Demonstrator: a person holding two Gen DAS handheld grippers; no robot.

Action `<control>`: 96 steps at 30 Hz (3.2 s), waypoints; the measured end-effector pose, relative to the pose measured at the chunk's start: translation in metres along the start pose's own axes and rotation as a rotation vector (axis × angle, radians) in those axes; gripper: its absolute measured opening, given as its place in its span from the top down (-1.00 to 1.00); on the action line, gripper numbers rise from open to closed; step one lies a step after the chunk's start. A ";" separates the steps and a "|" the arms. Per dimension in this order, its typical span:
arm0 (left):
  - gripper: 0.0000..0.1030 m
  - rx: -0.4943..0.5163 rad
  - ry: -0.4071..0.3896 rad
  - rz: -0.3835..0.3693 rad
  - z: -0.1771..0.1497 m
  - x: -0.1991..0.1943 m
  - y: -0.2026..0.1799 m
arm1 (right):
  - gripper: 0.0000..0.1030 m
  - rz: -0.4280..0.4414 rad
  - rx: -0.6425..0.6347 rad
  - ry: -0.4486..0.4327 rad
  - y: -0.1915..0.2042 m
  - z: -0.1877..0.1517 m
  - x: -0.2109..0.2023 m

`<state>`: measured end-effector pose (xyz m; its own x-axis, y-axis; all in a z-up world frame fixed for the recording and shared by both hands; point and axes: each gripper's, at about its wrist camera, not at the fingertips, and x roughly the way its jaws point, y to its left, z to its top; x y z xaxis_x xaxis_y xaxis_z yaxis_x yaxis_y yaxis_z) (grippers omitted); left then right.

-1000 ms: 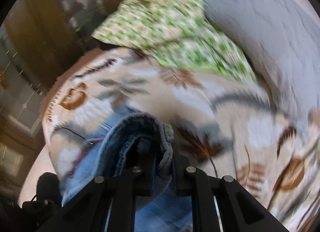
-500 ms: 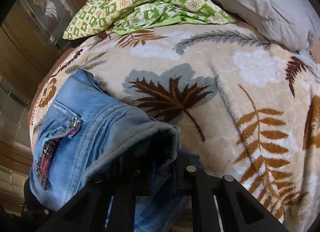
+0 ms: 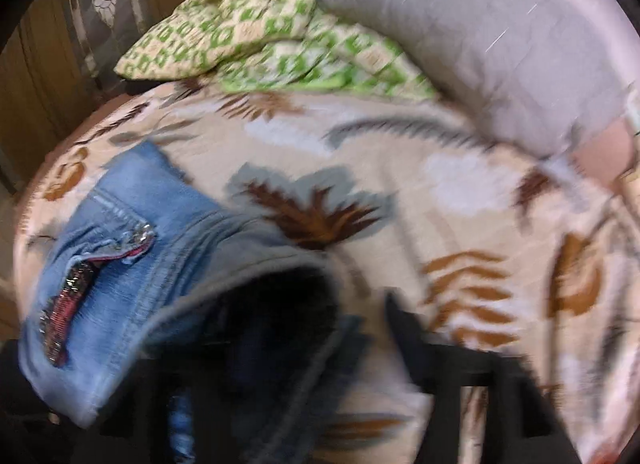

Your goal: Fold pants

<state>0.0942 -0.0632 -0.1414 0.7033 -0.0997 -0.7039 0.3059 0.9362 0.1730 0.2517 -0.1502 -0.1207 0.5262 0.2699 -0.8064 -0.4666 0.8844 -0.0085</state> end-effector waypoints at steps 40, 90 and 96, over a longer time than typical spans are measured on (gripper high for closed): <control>-0.99 -0.651 0.085 -0.349 0.046 0.022 0.244 | -0.57 0.296 0.215 -0.055 -0.001 -0.046 -0.094; -0.60 -0.621 0.247 -0.433 0.046 0.081 0.250 | -0.44 0.413 0.525 -0.037 -0.003 -0.099 -0.051; -0.99 -0.552 0.141 -0.450 0.030 0.015 0.242 | -0.69 0.403 0.529 -0.172 -0.024 -0.081 -0.094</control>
<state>0.1979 0.1520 -0.0896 0.4842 -0.5061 -0.7137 0.1519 0.8520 -0.5011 0.1564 -0.2277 -0.0926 0.5099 0.6351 -0.5802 -0.2626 0.7572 0.5981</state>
